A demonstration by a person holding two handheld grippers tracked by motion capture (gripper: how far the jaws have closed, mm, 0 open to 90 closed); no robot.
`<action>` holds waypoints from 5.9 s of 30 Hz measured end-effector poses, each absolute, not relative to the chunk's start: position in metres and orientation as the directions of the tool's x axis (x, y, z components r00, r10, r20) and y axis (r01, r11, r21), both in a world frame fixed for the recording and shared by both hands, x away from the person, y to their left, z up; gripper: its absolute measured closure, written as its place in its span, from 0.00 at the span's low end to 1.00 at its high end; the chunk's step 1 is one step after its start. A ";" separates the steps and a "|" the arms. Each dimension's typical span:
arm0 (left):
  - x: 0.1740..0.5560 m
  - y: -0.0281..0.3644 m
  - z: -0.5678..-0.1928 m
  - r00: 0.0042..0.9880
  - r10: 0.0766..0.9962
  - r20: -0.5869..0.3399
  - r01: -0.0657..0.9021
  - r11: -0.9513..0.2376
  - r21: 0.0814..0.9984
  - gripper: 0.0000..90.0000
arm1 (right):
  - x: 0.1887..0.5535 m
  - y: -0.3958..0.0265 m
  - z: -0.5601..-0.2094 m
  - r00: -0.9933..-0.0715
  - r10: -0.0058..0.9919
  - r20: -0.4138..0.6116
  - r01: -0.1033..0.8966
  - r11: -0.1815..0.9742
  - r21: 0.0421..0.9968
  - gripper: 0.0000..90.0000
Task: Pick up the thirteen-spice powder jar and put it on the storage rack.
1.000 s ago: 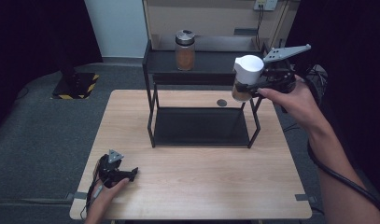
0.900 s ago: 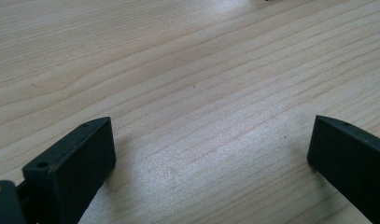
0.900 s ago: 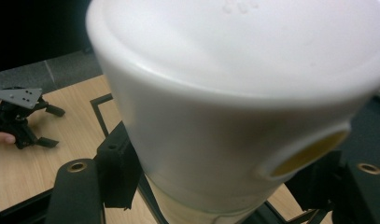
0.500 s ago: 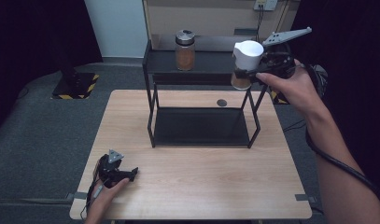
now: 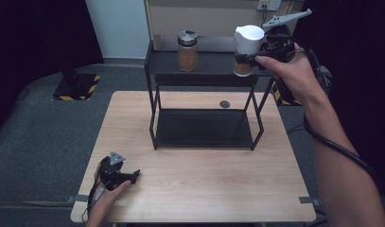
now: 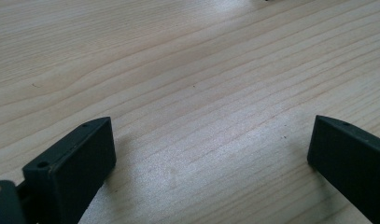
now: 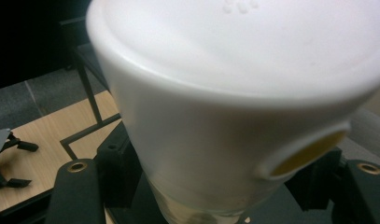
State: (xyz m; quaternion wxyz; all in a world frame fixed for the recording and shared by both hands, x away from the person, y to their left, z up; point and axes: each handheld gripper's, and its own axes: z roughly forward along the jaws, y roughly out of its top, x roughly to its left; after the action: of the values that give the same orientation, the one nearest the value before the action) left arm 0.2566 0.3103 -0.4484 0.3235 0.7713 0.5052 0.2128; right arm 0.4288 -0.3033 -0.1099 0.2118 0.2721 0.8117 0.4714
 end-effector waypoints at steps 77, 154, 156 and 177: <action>0.256 0.310 -0.449 0.399 0.917 0.002 0.641 -0.280 0.714 0.00 | 0.483 -0.279 -0.133 -0.710 0.704 -0.027 0.324 0.360 0.875 0.33; 0.253 0.308 -0.449 0.387 0.922 0.003 0.641 -0.272 0.718 0.01 | 0.339 -0.302 -0.231 -0.699 0.711 -0.079 0.379 0.462 0.802 0.08; 0.253 0.308 -0.449 0.387 0.922 0.003 0.641 -0.272 0.718 0.01 | 0.339 -0.302 -0.235 -0.699 0.711 -0.075 0.383 0.461 0.801 0.08; 0.253 0.308 -0.449 0.387 0.922 0.002 0.641 -0.271 0.718 0.01 | 0.333 -0.305 -0.261 -0.712 0.700 -0.063 0.392 0.470 0.791 0.08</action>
State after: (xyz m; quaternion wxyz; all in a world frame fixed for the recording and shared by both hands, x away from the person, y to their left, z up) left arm 0.2533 0.3083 -0.4490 0.3240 0.7673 0.5093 0.2165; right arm 0.3334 -0.3047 -0.2608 0.1933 0.3267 0.8353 0.3977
